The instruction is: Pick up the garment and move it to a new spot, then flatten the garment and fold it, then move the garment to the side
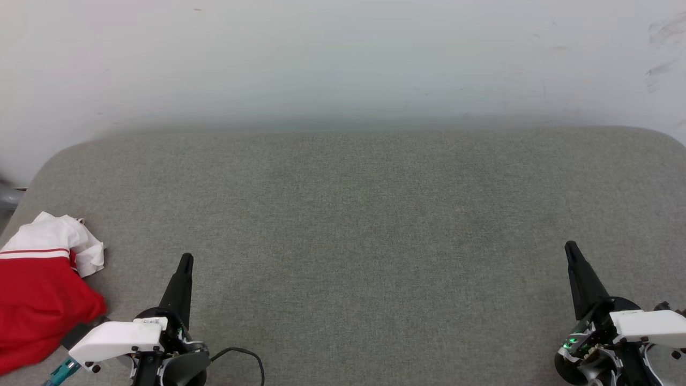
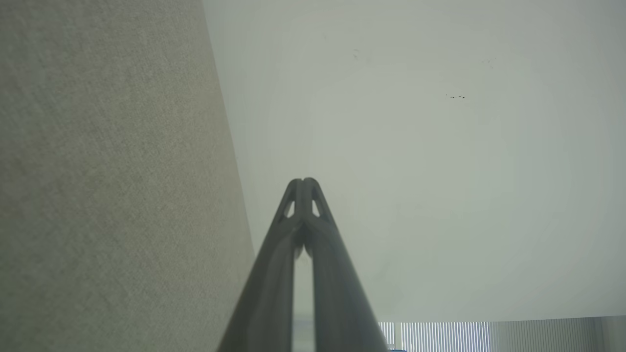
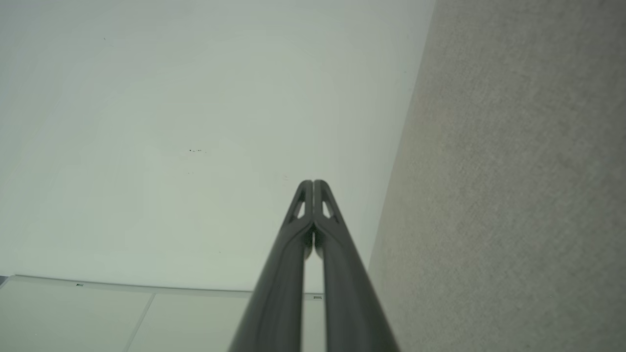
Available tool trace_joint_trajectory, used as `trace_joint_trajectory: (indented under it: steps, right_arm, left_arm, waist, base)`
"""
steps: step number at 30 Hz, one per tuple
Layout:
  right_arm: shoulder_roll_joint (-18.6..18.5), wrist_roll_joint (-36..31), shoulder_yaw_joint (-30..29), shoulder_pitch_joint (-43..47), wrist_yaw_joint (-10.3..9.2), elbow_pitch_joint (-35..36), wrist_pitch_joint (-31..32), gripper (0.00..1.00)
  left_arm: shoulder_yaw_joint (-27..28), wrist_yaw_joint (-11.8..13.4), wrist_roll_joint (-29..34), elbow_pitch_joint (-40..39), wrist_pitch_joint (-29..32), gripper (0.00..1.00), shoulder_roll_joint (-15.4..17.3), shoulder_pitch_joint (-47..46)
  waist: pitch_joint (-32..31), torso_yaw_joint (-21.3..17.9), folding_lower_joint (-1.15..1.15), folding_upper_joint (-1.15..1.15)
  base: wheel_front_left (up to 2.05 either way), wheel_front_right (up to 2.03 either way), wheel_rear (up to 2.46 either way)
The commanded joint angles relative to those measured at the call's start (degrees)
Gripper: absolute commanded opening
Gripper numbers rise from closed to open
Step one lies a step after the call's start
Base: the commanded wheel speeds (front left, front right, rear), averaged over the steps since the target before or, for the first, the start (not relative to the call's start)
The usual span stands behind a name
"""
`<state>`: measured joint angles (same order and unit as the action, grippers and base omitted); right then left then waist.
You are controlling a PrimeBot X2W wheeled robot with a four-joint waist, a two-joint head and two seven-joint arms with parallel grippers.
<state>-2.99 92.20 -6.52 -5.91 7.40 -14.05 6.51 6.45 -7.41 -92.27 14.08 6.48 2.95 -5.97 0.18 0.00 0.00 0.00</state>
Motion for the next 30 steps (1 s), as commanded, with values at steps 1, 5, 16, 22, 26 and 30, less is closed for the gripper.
trace_joint_trajectory:
  steps: [1, 5, 16, 22, 26, 30]
  right_arm:
    - [0.1, -0.1, 0.0, -0.6, 0.18, 0.0, 0.0, 0.0]
    - [0.1, -0.1, 0.0, -0.6, 0.18, 0.0, 0.0, 0.0]
    - [0.1, -0.1, 0.0, -0.6, 0.18, 0.0, 0.0, 0.0]
    - [0.1, 0.0, 0.0, -0.6, 0.18, 0.0, 0.0, 0.0]
    - [0.1, 0.0, 0.0, -0.6, 0.18, 0.0, 0.0, 0.0]
    - [0.1, 0.0, 0.0, -0.6, 0.18, 0.0, 0.0, 0.0]
  left_arm:
    - [0.1, -0.2, 0.1, 0.0, 0.1, 0.0, 0.0, -0.5]
    - [0.1, -0.2, 0.1, 0.0, 0.1, 0.0, 0.0, -0.5]
    - [0.1, -0.2, 0.1, 0.0, 0.1, 0.0, 0.0, -0.5]
    - [0.1, -0.2, 0.1, 0.0, 0.1, 0.0, 0.0, -0.5]
    - [0.1, -0.2, 0.1, 0.0, 0.1, 0.0, 0.0, -0.5]
    - [0.1, -0.2, 0.1, 0.0, 0.1, 0.0, 0.0, -0.5]
  waist:
    - [0.0, 0.0, 0.0, 0.0]
    - [0.0, 0.0, 0.0, 0.0]
    - [0.0, 0.0, 0.0, 0.0]
    - [0.0, 0.0, 0.0, 0.0]
    - [0.0, 0.0, 0.0, 0.0]
    - [0.0, 0.0, 0.0, 0.0]
  base:
    - [0.0, 0.0, 0.0]
    - [0.0, 0.0, 0.0]
    - [0.0, 0.0, 0.0]
    - [0.0, 0.0, 0.0]
    - [0.0, 0.0, 0.0]
    - [0.0, 0.0, 0.0]
